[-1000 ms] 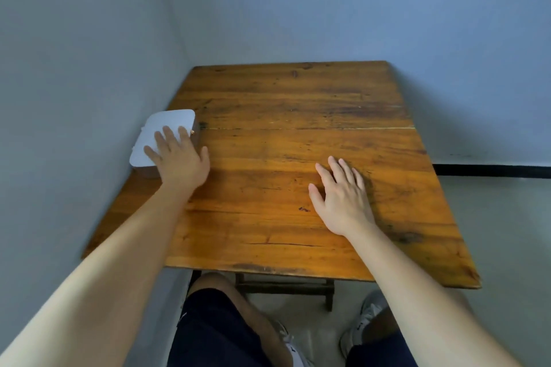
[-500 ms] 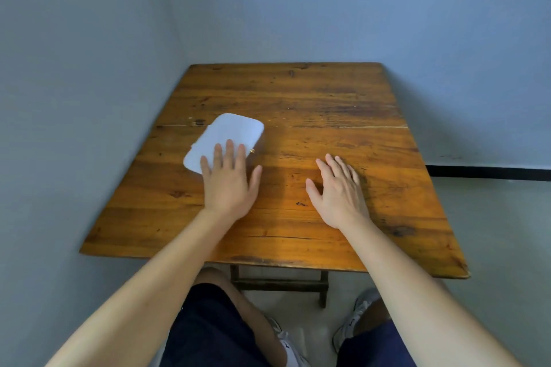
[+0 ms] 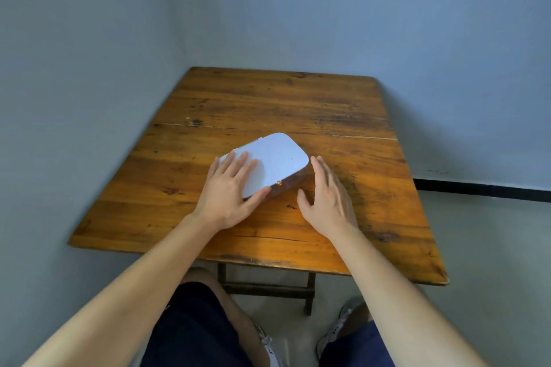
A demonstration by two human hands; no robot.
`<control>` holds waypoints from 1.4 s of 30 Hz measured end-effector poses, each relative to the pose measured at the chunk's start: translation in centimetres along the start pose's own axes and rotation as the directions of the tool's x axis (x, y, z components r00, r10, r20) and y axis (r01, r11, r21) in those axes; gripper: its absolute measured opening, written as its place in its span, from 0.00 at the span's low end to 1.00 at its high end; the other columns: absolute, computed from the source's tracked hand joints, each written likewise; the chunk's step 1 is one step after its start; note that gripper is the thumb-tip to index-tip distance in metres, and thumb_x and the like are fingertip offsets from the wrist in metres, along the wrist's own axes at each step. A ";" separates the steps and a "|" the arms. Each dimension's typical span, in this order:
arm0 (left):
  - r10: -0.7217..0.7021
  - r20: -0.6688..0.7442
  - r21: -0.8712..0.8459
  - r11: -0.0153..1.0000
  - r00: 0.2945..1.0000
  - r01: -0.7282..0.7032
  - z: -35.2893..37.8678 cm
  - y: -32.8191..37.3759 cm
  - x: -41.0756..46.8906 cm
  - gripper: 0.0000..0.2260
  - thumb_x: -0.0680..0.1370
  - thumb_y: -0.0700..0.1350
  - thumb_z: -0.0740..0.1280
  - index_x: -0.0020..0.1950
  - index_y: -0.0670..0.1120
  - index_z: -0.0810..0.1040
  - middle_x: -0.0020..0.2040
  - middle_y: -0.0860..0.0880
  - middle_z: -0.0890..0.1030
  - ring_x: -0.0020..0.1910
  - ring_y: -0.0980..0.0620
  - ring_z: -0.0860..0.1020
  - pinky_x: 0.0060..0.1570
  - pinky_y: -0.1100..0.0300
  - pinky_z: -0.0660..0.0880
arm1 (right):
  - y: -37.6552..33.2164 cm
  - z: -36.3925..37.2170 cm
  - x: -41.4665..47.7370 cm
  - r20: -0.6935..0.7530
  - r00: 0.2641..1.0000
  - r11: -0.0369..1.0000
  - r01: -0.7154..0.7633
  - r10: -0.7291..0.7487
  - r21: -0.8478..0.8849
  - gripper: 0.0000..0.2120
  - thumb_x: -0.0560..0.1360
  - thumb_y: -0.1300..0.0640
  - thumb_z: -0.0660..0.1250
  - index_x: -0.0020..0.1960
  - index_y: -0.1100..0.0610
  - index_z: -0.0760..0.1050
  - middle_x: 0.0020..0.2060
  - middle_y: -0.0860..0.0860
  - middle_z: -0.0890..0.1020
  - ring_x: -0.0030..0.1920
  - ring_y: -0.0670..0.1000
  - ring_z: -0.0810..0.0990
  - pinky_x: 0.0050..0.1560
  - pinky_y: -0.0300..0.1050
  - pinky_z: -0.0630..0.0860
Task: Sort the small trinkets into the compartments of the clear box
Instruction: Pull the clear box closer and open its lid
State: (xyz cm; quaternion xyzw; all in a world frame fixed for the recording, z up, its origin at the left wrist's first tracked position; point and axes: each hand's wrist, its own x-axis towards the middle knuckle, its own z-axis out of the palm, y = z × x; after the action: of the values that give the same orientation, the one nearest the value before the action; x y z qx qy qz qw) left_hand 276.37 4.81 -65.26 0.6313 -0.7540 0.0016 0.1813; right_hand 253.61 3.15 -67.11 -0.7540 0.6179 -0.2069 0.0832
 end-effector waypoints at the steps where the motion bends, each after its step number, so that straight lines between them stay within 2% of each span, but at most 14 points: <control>1: -0.003 -0.032 -0.045 0.999 0.999 0.001 -0.3 -0.1 0.2 0.32 0.78 0.67 0.52 0.74 0.50 0.69 0.76 0.47 0.68 0.77 0.45 0.61 0.76 0.43 0.54 | 0.0 0.0 0.0 0.003 1.000 1.000 0.023 -0.023 0.006 0.36 0.79 0.45 0.61 0.79 0.49 0.45 0.80 0.50 0.54 0.77 0.52 0.57 0.72 0.50 0.62; 6: -0.139 -0.171 -0.362 0.930 0.975 0.069 -2.3 -0.1 1.2 0.28 0.76 0.64 0.61 0.66 0.46 0.76 0.63 0.48 0.81 0.63 0.47 0.77 0.62 0.54 0.73 | 0.0 0.0 0.0 0.005 0.995 0.995 0.100 -0.100 -0.012 0.35 0.79 0.45 0.61 0.79 0.48 0.45 0.79 0.49 0.54 0.76 0.52 0.61 0.70 0.51 0.66; 10: -0.194 -0.181 -0.440 0.893 0.964 0.097 -3.0 -0.5 1.4 0.27 0.75 0.63 0.66 0.65 0.47 0.76 0.62 0.51 0.81 0.60 0.52 0.78 0.57 0.62 0.72 | -0.1 -0.3 0.1 0.009 0.995 0.995 0.094 -0.095 0.041 0.33 0.81 0.48 0.58 0.80 0.49 0.45 0.80 0.49 0.52 0.77 0.52 0.59 0.72 0.52 0.64; 12: -0.193 -0.188 -0.445 0.891 0.963 0.092 -3.1 -0.7 1.5 0.27 0.74 0.64 0.65 0.66 0.47 0.76 0.63 0.51 0.80 0.61 0.53 0.77 0.57 0.62 0.71 | -0.6 -0.7 0.8 0.008 0.998 0.989 0.068 -0.070 0.132 0.33 0.82 0.52 0.56 0.80 0.50 0.41 0.80 0.50 0.50 0.78 0.51 0.56 0.74 0.48 0.59; 14: -0.194 -0.196 -0.447 0.890 0.961 0.088 -3.2 -0.6 1.5 0.28 0.74 0.64 0.66 0.66 0.47 0.76 0.63 0.51 0.80 0.61 0.54 0.77 0.57 0.63 0.70 | -1.6 -1.3 1.9 0.014 1.000 0.970 0.013 -0.017 0.245 0.34 0.82 0.54 0.55 0.80 0.50 0.38 0.80 0.50 0.48 0.78 0.50 0.51 0.71 0.42 0.51; 16: -0.207 -0.204 -0.475 0.875 0.957 0.088 -3.2 -0.7 1.4 0.27 0.75 0.64 0.66 0.67 0.47 0.75 0.64 0.51 0.80 0.61 0.57 0.75 0.58 0.62 0.72 | -3.3 -1.9 3.3 0.032 0.999 0.951 0.017 -0.028 0.308 0.34 0.82 0.56 0.54 0.79 0.51 0.36 0.80 0.50 0.46 0.79 0.49 0.49 0.70 0.40 0.48; 19: -0.260 -0.256 -0.549 0.832 0.931 0.081 -3.1 -1.1 0.8 0.25 0.79 0.61 0.62 0.70 0.47 0.72 0.66 0.50 0.78 0.65 0.55 0.74 0.61 0.52 0.76 | -5.4 -2.3 5.5 0.048 0.996 0.938 0.052 -0.073 0.341 0.34 0.82 0.56 0.54 0.79 0.51 0.36 0.80 0.50 0.45 0.79 0.49 0.47 0.72 0.41 0.45; 22: -0.278 -0.324 -0.563 0.825 0.904 0.051 -3.1 -1.3 0.0 0.28 0.80 0.58 0.61 0.76 0.47 0.62 0.73 0.48 0.70 0.71 0.53 0.69 0.67 0.54 0.71 | -6.8 -2.5 7.6 0.036 0.995 0.942 0.079 -0.096 0.327 0.34 0.82 0.54 0.55 0.80 0.48 0.38 0.80 0.48 0.46 0.79 0.50 0.48 0.75 0.47 0.49; 27: -0.156 -0.350 -0.450 0.893 0.924 -0.020 -1.9 -1.9 -0.7 0.38 0.81 0.54 0.62 0.80 0.50 0.39 0.82 0.48 0.44 0.80 0.53 0.48 0.75 0.53 0.54 | -8.2 -2.3 9.9 0.107 0.984 0.929 0.093 -0.140 0.358 0.36 0.82 0.52 0.57 0.77 0.38 0.36 0.80 0.46 0.48 0.79 0.53 0.52 0.74 0.58 0.56; 31: -0.204 -0.314 -0.503 0.864 0.927 0.019 -2.1 -2.5 1.0 0.41 0.81 0.56 0.63 0.77 0.55 0.32 0.81 0.48 0.39 0.79 0.54 0.45 0.74 0.58 0.52 | -7.2 -1.1 10.4 0.238 0.966 0.942 0.013 -0.098 0.336 0.37 0.82 0.47 0.57 0.73 0.31 0.29 0.79 0.48 0.54 0.76 0.58 0.60 0.72 0.63 0.60; 35: -0.340 -0.270 -0.610 0.785 0.901 0.113 -3.0 -3.7 4.0 0.42 0.81 0.57 0.61 0.77 0.53 0.29 0.80 0.48 0.42 0.75 0.60 0.49 0.70 0.62 0.54 | -5.9 0.3 9.5 0.280 0.955 0.976 0.033 -0.095 0.217 0.35 0.82 0.43 0.54 0.78 0.42 0.33 0.79 0.47 0.53 0.77 0.55 0.58 0.73 0.58 0.59; 37: -0.388 -0.239 -0.641 0.751 0.890 0.156 -3.1 -4.5 5.7 0.42 0.81 0.57 0.61 0.77 0.51 0.29 0.80 0.48 0.42 0.76 0.57 0.49 0.71 0.60 0.53 | -5.9 0.9 8.6 0.249 0.962 0.983 0.072 -0.113 0.166 0.33 0.83 0.42 0.52 0.80 0.47 0.38 0.80 0.47 0.50 0.78 0.53 0.56 0.73 0.54 0.58; 40: -0.473 -0.080 -0.704 0.650 0.877 0.286 -2.1 -5.6 7.7 0.43 0.81 0.58 0.61 0.77 0.49 0.29 0.81 0.48 0.44 0.79 0.49 0.49 0.76 0.53 0.51 | -6.1 1.4 7.4 0.203 0.974 0.989 0.079 -0.104 0.125 0.32 0.83 0.41 0.48 0.80 0.50 0.39 0.80 0.47 0.46 0.78 0.52 0.54 0.72 0.50 0.60; 42: -0.508 0.058 -0.696 0.596 0.859 0.400 -0.7 -6.5 8.2 0.42 0.79 0.60 0.61 0.79 0.45 0.35 0.80 0.45 0.51 0.78 0.46 0.53 0.76 0.49 0.54 | -6.4 1.6 6.7 0.190 0.979 0.994 0.053 -0.070 0.093 0.32 0.83 0.41 0.48 0.80 0.51 0.39 0.79 0.48 0.45 0.78 0.53 0.55 0.71 0.50 0.62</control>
State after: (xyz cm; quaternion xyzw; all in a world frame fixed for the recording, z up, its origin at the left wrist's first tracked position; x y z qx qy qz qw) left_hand 281.68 -4.17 -63.78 0.6873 -0.4977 -0.2775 0.4504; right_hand 260.97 -2.14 -64.67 -0.7850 0.5735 -0.1623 0.1690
